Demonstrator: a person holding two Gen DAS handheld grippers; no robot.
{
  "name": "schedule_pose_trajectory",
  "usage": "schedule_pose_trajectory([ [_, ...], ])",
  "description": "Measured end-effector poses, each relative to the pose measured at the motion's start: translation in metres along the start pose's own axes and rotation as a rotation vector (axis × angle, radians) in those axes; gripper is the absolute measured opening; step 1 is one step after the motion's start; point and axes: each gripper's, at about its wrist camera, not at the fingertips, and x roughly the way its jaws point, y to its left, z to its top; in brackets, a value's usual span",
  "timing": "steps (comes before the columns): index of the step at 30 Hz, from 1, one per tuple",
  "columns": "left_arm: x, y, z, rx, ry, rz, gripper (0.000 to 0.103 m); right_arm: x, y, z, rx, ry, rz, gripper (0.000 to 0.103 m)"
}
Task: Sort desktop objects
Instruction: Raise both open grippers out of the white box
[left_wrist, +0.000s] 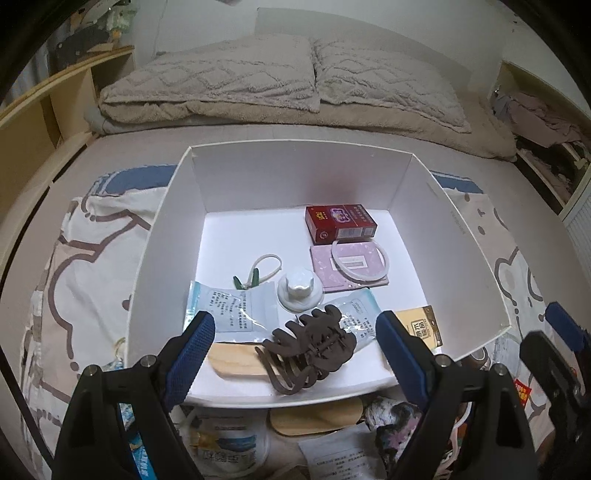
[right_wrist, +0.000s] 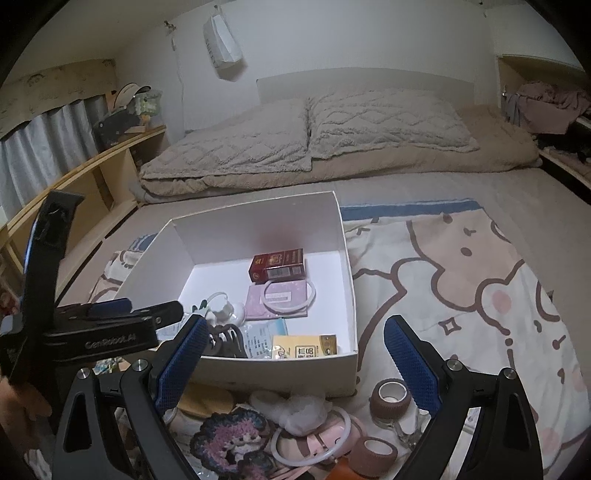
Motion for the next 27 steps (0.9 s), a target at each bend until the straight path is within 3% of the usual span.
schedule_pose_trajectory([
  [2,-0.003,0.002,-0.001,0.005,-0.009,0.003,0.091,-0.001,0.002,0.001,-0.007,-0.006,-0.007,0.096],
  [4,-0.007,0.003,-0.004,0.018,-0.021,0.012,0.094,-0.002,0.004,0.001,-0.015,-0.013,-0.02,0.103],
  [14,-0.028,0.015,-0.016,0.053,-0.076,0.032,0.102,-0.007,0.011,0.0,-0.021,-0.027,-0.049,0.103],
  [27,-0.058,0.035,-0.03,0.049,-0.133,0.039,0.102,-0.021,0.025,-0.004,-0.04,-0.04,-0.04,0.103],
])
